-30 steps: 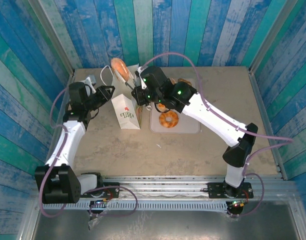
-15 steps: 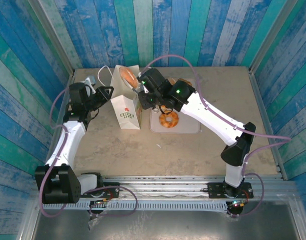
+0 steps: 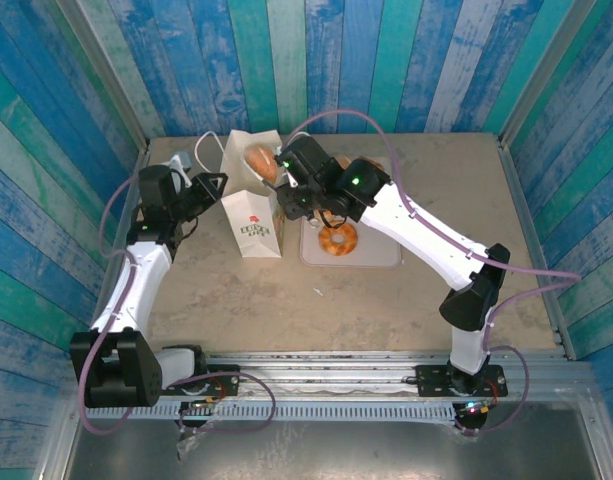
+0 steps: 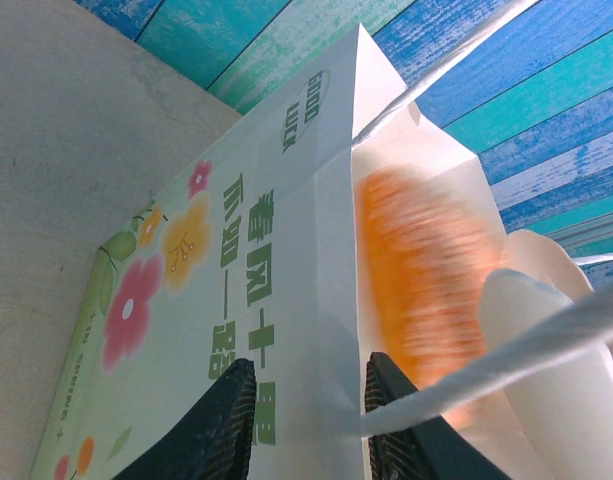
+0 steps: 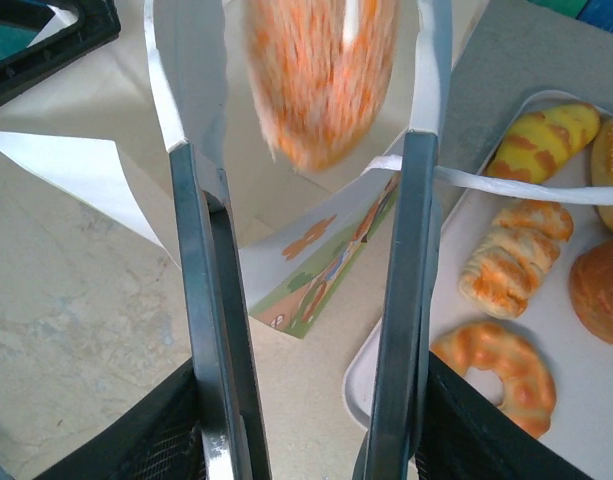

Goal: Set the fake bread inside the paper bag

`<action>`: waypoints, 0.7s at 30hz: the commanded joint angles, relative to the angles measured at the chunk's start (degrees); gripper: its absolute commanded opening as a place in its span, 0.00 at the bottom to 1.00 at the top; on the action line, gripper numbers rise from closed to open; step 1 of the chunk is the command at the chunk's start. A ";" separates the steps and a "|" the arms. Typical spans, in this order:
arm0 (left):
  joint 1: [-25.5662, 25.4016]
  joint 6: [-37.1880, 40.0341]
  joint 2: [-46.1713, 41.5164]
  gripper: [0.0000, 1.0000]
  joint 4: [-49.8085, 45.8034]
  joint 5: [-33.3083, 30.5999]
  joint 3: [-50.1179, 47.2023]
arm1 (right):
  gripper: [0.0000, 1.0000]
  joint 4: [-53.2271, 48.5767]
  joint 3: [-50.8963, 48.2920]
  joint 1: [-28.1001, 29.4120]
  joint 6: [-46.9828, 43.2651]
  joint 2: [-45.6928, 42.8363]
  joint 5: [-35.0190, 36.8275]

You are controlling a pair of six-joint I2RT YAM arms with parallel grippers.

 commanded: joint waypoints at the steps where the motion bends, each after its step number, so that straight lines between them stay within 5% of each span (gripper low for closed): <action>1: 0.15 0.83 0.55 0.33 0.35 0.12 -0.37 | 0.53 -0.49 2.06 -0.29 -0.41 0.10 1.71; 8: 0.20 0.40 0.33 0.35 0.72 0.92 -0.23 | 0.53 -0.19 4.36 -0.26 -0.74 -0.14 1.36; 21: 0.17 -0.36 -2.57 0.56 0.31 2.20 1.23 | 0.53 4.60 6.24 -0.34 -1.60 -6.96 -4.97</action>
